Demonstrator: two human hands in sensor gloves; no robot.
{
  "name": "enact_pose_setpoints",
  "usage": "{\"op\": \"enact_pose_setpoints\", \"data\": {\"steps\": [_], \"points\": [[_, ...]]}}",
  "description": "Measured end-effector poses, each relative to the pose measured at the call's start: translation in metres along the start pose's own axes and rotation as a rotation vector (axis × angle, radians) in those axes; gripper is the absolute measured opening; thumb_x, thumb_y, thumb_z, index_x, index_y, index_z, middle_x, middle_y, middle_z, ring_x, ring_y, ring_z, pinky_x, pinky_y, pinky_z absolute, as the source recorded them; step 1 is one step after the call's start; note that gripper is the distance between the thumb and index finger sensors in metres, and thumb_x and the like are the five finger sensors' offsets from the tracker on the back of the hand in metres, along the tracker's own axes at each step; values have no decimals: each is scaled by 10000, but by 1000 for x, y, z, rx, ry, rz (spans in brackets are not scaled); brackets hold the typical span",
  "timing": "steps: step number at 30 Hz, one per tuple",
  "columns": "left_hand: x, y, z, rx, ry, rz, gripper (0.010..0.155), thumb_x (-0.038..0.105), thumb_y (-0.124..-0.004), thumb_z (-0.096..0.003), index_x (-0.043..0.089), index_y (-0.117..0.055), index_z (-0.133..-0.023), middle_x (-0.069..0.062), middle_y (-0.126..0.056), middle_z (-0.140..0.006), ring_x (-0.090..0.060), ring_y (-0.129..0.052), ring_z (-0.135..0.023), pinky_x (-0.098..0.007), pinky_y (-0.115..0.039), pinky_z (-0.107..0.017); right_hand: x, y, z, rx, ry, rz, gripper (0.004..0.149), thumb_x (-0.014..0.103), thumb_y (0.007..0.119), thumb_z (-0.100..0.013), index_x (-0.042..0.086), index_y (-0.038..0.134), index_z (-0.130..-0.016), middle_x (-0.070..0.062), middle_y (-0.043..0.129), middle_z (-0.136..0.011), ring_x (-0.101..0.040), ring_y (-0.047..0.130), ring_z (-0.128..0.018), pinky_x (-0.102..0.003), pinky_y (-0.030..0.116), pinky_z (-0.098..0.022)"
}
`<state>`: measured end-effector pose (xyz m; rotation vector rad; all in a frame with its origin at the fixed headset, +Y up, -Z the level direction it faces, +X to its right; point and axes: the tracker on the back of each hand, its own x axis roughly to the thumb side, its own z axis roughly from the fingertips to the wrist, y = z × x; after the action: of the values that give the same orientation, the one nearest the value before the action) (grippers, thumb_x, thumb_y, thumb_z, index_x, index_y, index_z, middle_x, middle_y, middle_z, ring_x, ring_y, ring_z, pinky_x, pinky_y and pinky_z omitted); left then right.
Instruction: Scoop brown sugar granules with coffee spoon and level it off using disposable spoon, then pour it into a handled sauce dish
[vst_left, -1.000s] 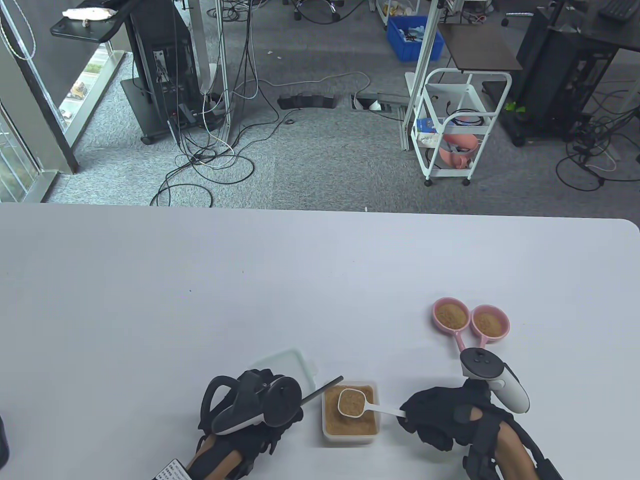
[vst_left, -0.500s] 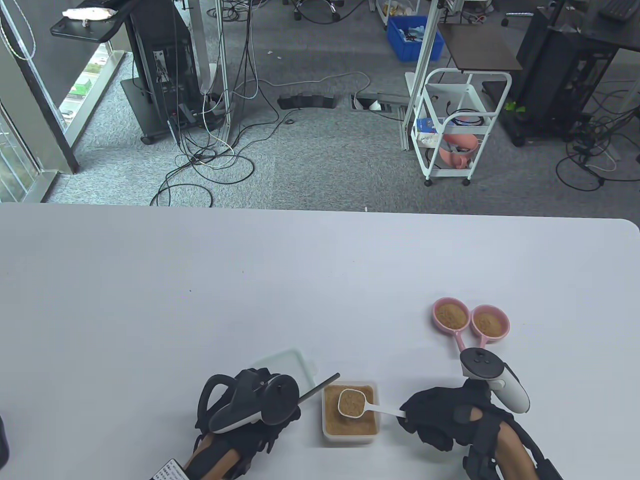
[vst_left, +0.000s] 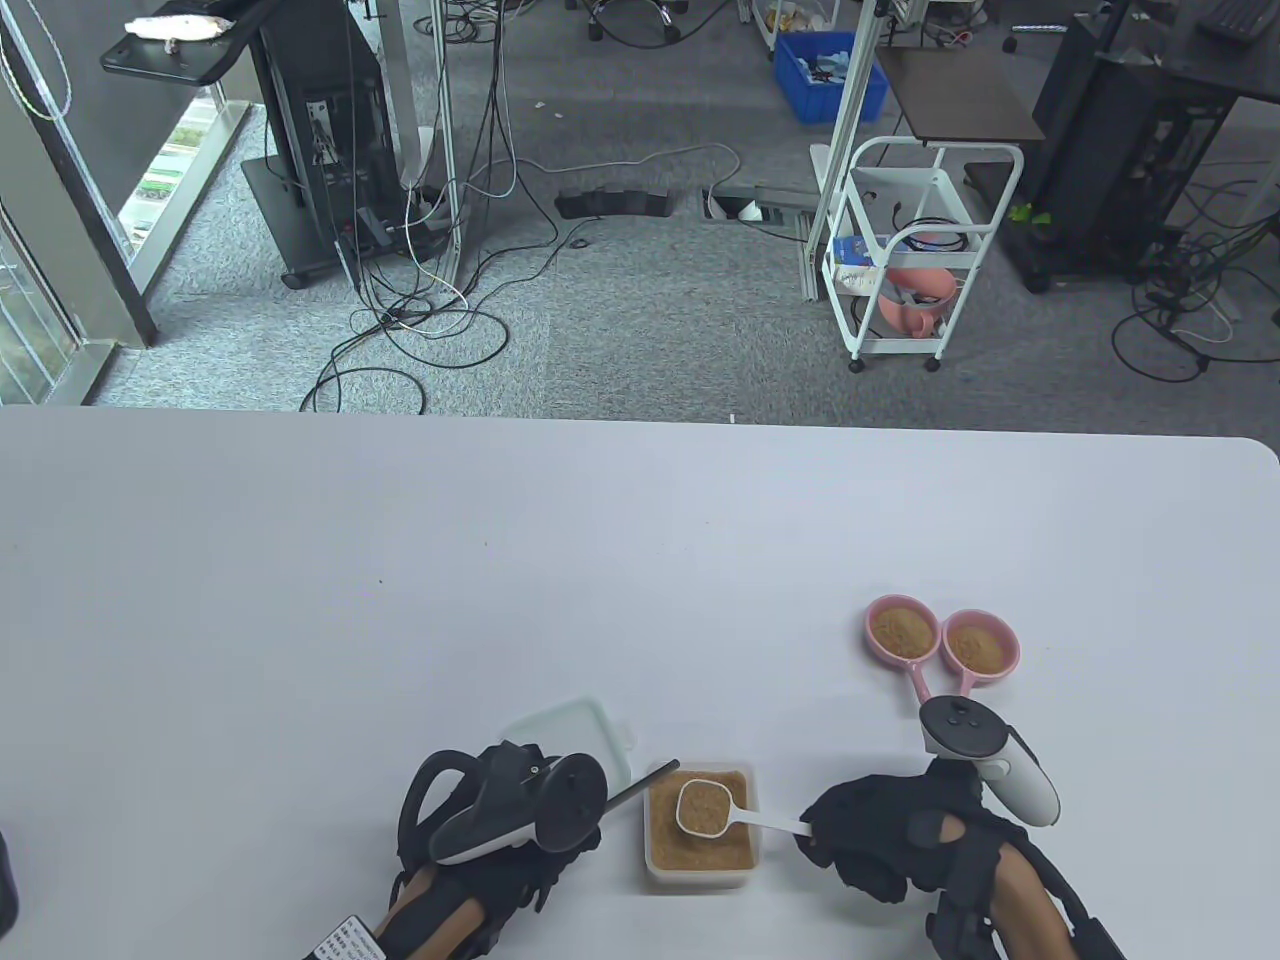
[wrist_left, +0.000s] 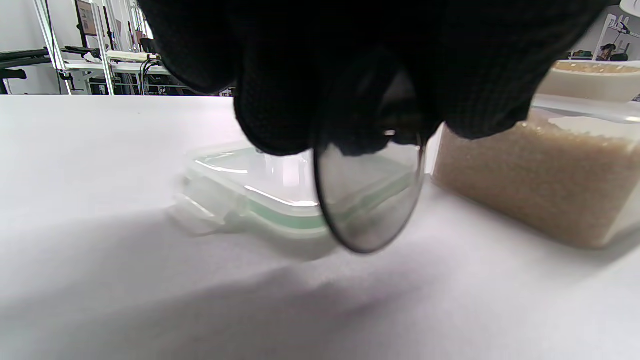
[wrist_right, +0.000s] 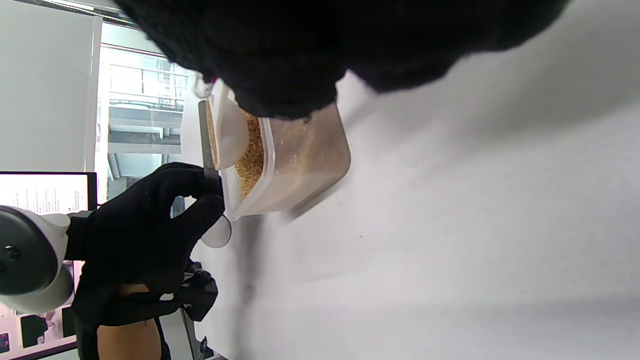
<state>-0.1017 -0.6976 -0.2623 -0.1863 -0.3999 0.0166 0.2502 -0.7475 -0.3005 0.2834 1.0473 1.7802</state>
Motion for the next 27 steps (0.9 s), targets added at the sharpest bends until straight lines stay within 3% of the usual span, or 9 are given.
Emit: {"op": "enact_pose_setpoints", "data": {"steps": [27], "points": [[-1,-1,-1,11,3,10,402,581,-818,-415,404,-887,-769,168,-952,-756,-144,-998,-761,-456,-722,-743,0,0,0,0,-2,-4,435,374,788,-497,109,906,-822,-9,990,-423,-245,948,-192,-501,779,-380]]}}
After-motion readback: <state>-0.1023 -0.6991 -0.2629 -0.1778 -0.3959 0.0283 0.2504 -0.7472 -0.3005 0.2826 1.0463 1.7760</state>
